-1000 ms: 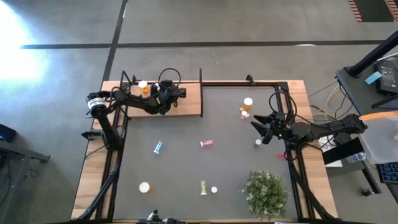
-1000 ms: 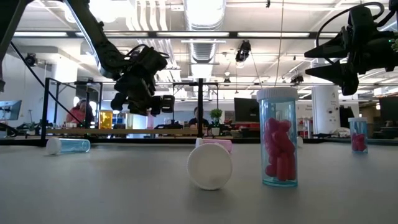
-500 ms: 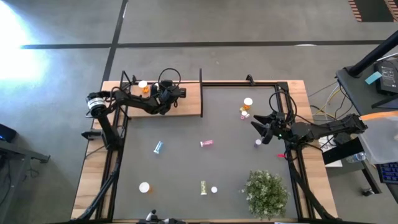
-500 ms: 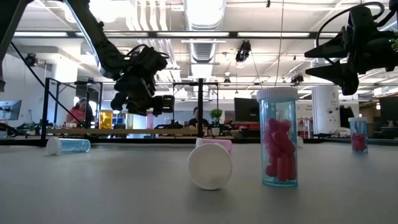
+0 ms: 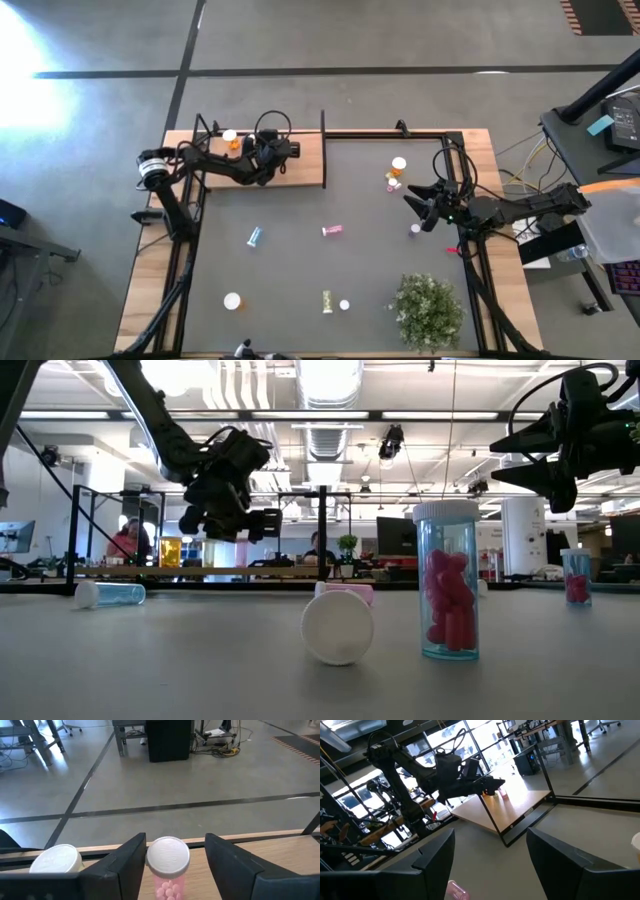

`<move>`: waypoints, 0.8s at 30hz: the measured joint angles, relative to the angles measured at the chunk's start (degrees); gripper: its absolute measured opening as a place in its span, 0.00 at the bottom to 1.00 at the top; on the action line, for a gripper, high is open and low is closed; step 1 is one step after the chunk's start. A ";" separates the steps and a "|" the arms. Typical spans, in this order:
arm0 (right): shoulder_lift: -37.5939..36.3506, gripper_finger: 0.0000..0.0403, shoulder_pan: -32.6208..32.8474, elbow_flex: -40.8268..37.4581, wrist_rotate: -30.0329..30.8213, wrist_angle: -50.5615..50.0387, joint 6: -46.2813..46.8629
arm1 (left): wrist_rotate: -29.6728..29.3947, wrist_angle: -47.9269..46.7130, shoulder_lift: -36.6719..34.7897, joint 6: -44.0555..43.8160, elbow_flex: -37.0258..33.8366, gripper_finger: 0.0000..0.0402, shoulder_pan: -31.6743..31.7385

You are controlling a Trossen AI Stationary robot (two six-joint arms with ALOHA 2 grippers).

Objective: Pick and place medicine bottles onto shelf by color
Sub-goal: Put the top left blue pill bottle on the shelf

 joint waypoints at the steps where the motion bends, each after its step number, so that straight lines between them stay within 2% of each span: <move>1: 0.00 0.59 0.02 0.00 0.00 0.01 0.01 | -0.68 0.04 -0.08 0.02 0.00 0.47 -0.27; 8: 0.00 0.59 0.01 0.00 0.00 0.01 0.01 | -3.30 -0.56 -2.61 0.53 -0.11 0.47 -2.29; 15: 0.00 0.59 0.00 0.00 0.00 0.01 0.02 | -3.56 -7.98 -8.46 0.11 -0.09 0.47 -5.45; 24: 0.00 0.59 0.02 0.00 0.00 0.01 0.00 | -1.87 -21.33 -16.86 -0.07 -0.09 0.47 -16.75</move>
